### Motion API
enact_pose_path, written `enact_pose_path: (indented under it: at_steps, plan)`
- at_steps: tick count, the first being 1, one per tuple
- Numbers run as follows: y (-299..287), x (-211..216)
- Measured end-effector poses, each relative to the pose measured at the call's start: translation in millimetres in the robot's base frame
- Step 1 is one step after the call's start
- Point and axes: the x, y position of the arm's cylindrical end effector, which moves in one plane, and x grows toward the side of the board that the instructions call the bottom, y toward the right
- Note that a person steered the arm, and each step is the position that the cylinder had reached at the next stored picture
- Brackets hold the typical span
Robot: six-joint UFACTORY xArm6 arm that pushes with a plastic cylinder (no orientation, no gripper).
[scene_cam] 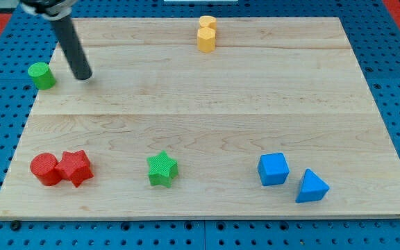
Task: Move the green circle parallel left to the green star
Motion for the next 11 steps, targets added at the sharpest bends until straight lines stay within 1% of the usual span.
enact_pose_path:
  at_steps: [1,2,3,6,7,8,9,10,11]
  plan:
    - [-69.7,-59.5]
    - [-99.5,-54.3]
    - [-98.1,14.7]
    - [-42.3,88.6]
    - [36.6,128.3]
    - [24.8,119.0]
    - [-2.7,127.9]
    - [61.5,159.1]
    - [83.7,186.5]
